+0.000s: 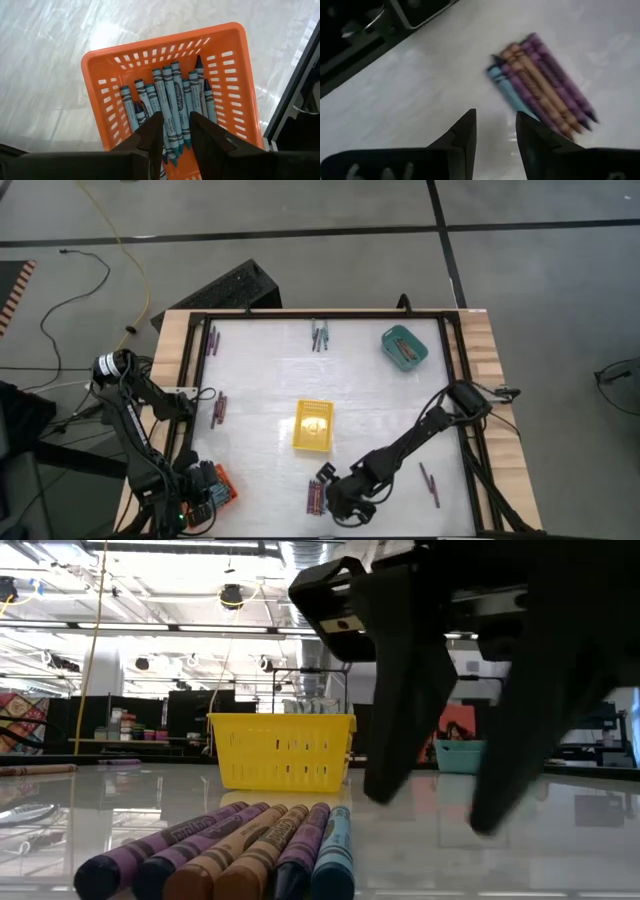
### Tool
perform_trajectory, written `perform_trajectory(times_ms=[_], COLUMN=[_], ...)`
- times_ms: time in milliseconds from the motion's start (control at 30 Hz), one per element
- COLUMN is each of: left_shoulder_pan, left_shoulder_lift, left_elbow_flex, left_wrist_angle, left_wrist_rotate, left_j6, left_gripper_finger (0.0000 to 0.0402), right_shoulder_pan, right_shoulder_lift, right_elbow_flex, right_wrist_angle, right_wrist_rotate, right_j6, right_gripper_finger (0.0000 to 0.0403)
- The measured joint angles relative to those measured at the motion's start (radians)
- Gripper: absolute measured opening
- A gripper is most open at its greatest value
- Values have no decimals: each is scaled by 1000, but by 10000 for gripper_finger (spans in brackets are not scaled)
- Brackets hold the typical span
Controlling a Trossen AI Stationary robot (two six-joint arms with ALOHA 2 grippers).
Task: Sort crayons
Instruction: Put the dark blue crayon into the orange basket
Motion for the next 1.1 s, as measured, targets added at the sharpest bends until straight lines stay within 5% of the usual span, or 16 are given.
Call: perform_trajectory(times_ms=[400,633,1100], left_shoulder_pan=[0,0,25], left_shoulder_lift=[0,0,0], left_elbow_flex=[0,0,0], left_wrist_angle=[0,3,7], left_wrist_rotate=[1,-121,-189], left_j6=[1,66,85], left_gripper_finger=[82,82,82], right_shoulder_pan=[-14,-33,-58], right_shoulder_lift=[14,22,22], right_elbow_flex=[44,44,44], right_wrist_angle=[-25,-12,-29], right_wrist_rotate=[1,-18,-53], right_j6=[-67,-69,-68], right_gripper_finger=[132,132,132])
